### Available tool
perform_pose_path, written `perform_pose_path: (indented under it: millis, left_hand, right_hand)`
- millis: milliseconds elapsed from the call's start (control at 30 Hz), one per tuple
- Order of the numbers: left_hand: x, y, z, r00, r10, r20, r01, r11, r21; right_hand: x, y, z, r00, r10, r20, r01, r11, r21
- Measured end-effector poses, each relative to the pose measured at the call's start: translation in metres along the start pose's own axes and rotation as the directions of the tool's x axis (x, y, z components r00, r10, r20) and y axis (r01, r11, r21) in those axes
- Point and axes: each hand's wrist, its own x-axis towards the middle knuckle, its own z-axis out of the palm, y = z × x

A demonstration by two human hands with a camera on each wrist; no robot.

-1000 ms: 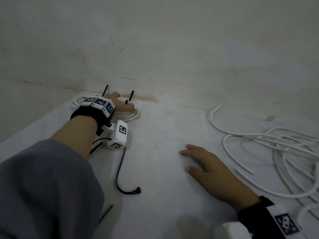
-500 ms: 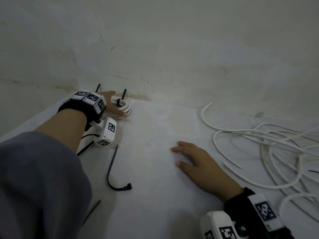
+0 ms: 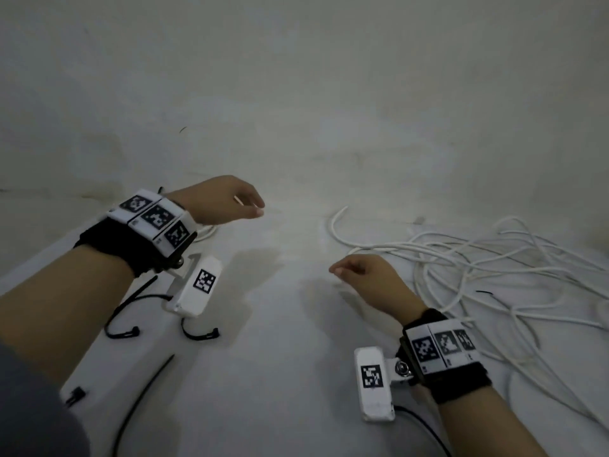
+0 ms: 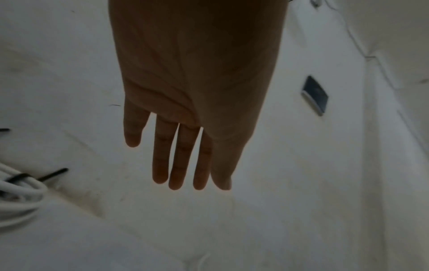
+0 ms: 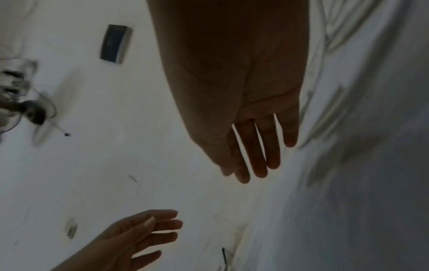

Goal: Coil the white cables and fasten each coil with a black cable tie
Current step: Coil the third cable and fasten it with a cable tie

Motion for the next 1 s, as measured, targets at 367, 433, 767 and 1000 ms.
perform_pose_path:
  millis: [367,433,767,1000]
  left_hand:
    - [-0.014,0.084,0.059,0.982,0.179,0.064,-0.176,0.983,-0.057]
    - [-0.012,0.1,0.069,0.985,0.156,0.07,-0.146,0.981,-0.125]
    - [-0.019,0.153,0.128,0.902,-0.055,0.428,0.412,0.404,-0.817]
    - [-0.012,0.177,0.122,0.948,-0.132,0.289,0.304,0.114,-0.946]
  right_hand:
    - [-0.019,0.031,-0.117,0.969,0.124,-0.215,-0.228,0.791,-0.568]
    - [-0.025,0.026,-0.121,0.993,0.094,-0.065,-0.113,0.904,-0.412]
    - [-0.092,-0.026,-0.075,0.978,-0.057,0.203,0.044,0.997,0.068]
    - [-0.09,0.015,-0.089,0.993,-0.079,0.091,0.091,0.986,-0.139]
